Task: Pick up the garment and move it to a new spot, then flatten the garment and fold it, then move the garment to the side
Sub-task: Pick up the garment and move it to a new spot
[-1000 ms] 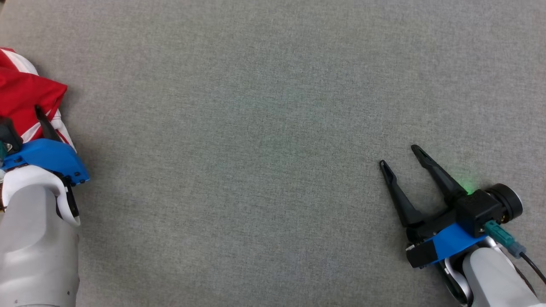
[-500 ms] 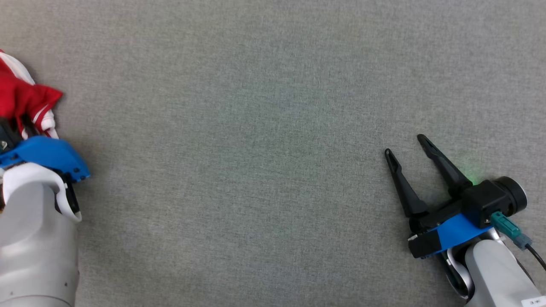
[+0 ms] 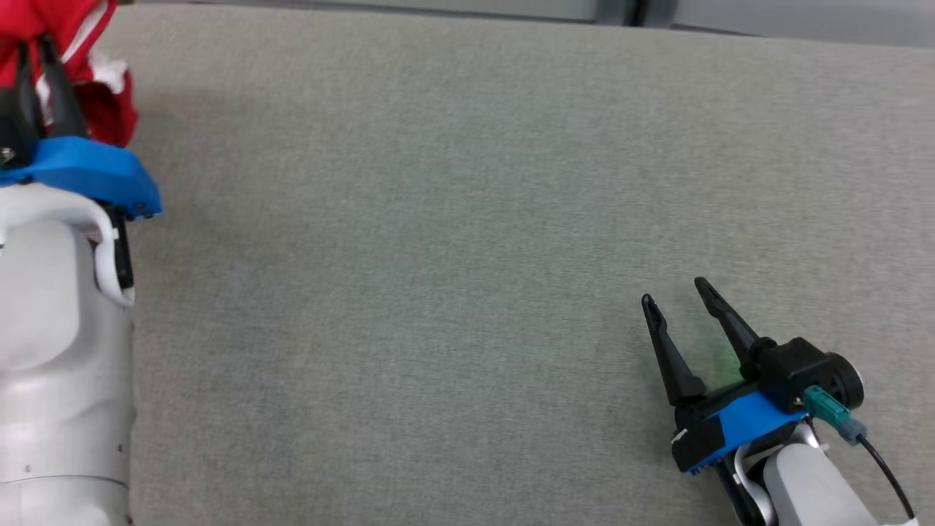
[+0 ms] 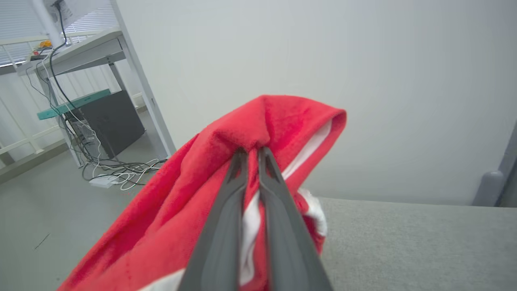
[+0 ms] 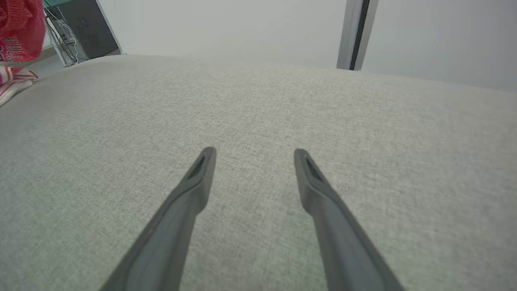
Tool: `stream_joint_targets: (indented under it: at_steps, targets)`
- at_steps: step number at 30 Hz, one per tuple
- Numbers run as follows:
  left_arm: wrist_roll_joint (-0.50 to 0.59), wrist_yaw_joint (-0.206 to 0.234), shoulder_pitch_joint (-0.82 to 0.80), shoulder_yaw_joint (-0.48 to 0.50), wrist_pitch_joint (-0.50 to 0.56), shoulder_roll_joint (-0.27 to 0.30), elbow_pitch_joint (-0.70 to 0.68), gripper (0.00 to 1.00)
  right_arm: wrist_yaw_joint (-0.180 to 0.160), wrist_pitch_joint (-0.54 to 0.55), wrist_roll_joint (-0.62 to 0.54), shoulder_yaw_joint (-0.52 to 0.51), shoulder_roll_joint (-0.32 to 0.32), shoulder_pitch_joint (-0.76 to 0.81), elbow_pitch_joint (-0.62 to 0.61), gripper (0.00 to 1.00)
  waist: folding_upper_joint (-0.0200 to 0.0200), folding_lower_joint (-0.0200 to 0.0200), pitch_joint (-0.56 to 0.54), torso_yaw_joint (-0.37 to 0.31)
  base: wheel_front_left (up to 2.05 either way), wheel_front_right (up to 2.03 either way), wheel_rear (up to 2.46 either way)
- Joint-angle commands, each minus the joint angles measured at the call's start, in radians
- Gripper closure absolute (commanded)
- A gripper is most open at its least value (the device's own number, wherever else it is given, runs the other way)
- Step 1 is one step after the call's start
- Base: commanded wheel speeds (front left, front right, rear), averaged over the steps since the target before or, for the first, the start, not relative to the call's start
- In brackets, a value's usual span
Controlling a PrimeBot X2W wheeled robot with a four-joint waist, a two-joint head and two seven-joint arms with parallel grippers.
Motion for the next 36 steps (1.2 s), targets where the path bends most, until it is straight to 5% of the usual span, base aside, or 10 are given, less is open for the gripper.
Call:
stream_joint_targets:
  at_steps: [1,23,36]
  targets:
    - [0.009,-0.007,0.007,-0.015,-0.005,-0.009,-0.02,1.0,0.0,-0.001,0.001,-0.007,0.01,0.015,0.004,0.0,-0.0007,-0.0002,-0.041,-0.045,0.0,0.0,0.0]
    - [-0.03,-0.094,0.104,-0.258,-0.005,-0.185,-0.08,1.0,0.0,-0.001,0.002,-0.021,0.09,0.025,0.025,0.0,-0.0007,-0.0002,-0.095,-0.422,0.0,0.0,0.0]
    - [-0.251,-0.014,0.285,-0.504,-0.005,-0.187,-0.137,1.0,0.0,-0.001,-0.007,-0.038,0.102,0.05,0.03,0.0,-0.0007,-0.0002,-0.129,-0.423,0.0,0.0,0.0]
